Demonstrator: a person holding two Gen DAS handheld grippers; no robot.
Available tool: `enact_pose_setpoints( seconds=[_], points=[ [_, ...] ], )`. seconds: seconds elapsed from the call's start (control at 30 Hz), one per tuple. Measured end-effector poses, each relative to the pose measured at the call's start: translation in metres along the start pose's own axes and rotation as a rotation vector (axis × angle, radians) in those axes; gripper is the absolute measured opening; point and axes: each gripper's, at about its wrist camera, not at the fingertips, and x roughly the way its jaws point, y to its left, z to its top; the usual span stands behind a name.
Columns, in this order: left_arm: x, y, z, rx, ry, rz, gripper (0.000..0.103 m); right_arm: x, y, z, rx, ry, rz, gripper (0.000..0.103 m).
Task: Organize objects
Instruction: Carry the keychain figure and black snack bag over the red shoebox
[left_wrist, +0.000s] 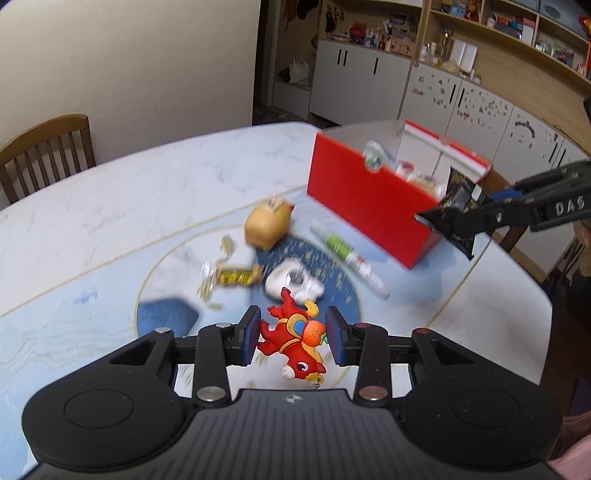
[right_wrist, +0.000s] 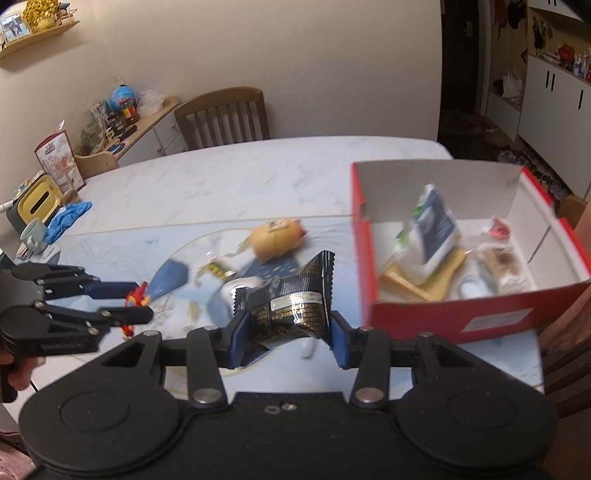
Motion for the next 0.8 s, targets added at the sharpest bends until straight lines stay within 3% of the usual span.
enact_pose_setpoints(
  seconds=[0.4, 0.8],
  points=[
    [0.009, -0.056, 0.083, 0.064, -0.088, -0.031, 0.037, -0.016, -0.088, 0.024, 0.014, -0.037, -0.058, 0.044],
    [0.054, -0.119, 0.157, 0.132, -0.104, -0.095, 0.037, -0.006, -0.162, 0.034, 0.041, -0.029, -0.089, 0.044]
  ],
)
